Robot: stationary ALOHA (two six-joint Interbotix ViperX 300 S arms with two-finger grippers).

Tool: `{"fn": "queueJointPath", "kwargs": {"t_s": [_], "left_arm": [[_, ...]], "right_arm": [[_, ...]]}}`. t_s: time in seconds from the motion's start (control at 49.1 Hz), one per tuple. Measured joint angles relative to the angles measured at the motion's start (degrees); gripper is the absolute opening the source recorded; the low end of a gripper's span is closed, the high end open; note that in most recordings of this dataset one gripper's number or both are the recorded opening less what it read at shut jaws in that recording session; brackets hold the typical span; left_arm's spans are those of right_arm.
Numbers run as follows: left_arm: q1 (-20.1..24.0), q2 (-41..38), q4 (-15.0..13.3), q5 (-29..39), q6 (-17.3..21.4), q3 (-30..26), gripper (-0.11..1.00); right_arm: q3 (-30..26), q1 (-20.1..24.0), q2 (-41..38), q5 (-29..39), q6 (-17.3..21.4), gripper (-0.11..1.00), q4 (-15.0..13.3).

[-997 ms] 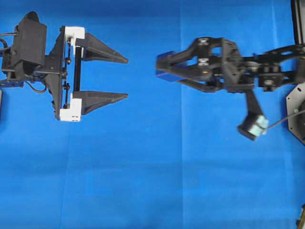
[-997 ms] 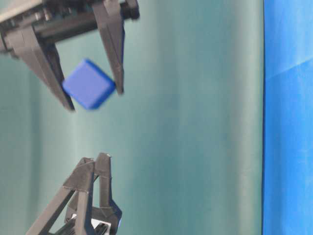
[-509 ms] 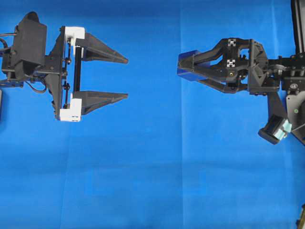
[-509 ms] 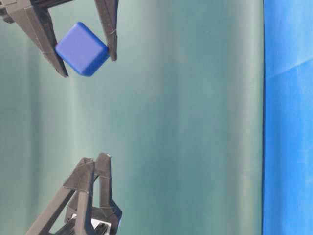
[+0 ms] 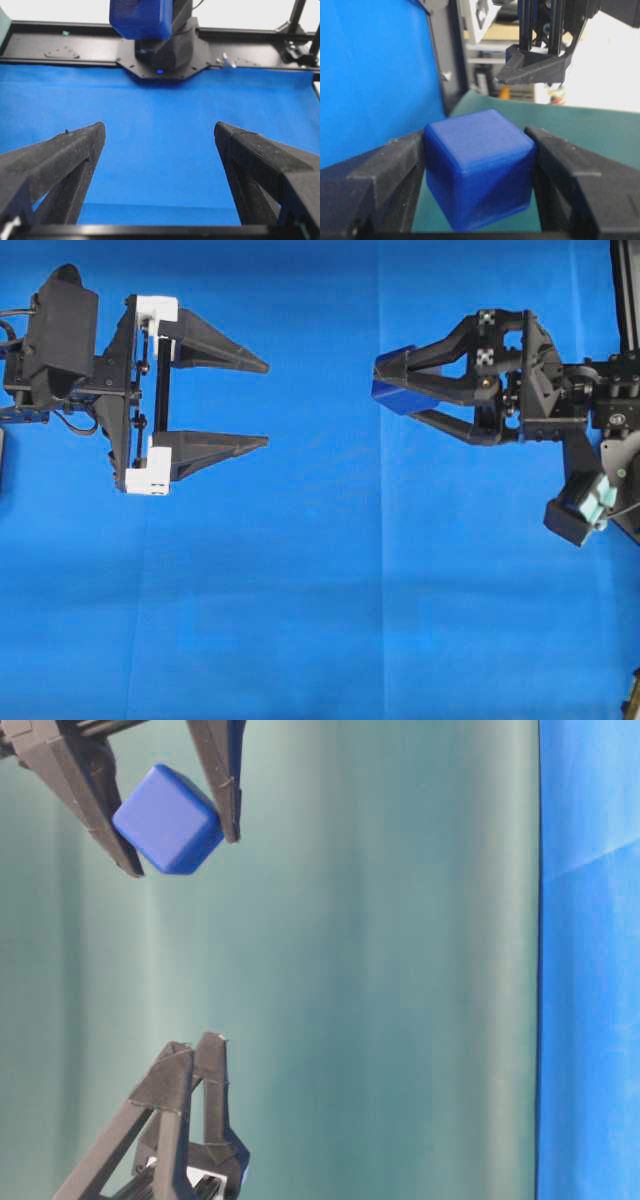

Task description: Handover the blue block to the right arm after grasping it with the left arm, then place it in the designated position.

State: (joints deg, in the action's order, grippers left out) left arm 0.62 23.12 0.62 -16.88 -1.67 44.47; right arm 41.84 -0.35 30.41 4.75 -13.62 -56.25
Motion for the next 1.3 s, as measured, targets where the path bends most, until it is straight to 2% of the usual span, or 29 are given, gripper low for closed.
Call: {"fn": "queueJointPath", "kwargs": {"t_s": [0.183,0.387,0.672,0.794,0.936,1.303], "left_arm": [[0.0,0.09,0.0,0.09,0.09,0.09,0.93],[0.0,0.09,0.0,0.09,0.0,0.0,0.93],[0.0,0.09,0.0,0.0,0.0,0.09,0.93],[0.0,0.0,0.0,0.09,0.0,0.0,0.93],[0.0,0.09,0.0,0.0,0.0,0.09,0.93],[0.0,0.09,0.09,0.09,0.0,0.0,0.93]], "right_arm": [[0.0,0.09,0.0,0.0,10.28,0.47,3.16],[-0.09,0.0,0.0,0.09,25.58,0.47,6.94],[0.0,0.09,0.44,0.0,45.0,0.47,7.65],[-0.09,0.09,1.32,-0.18,51.33,0.47,7.73],[0.0,0.18,2.11,-0.18,54.14,0.47,7.73],[0.0,0.18,2.37,-0.18,54.58,0.47,7.73]]}}
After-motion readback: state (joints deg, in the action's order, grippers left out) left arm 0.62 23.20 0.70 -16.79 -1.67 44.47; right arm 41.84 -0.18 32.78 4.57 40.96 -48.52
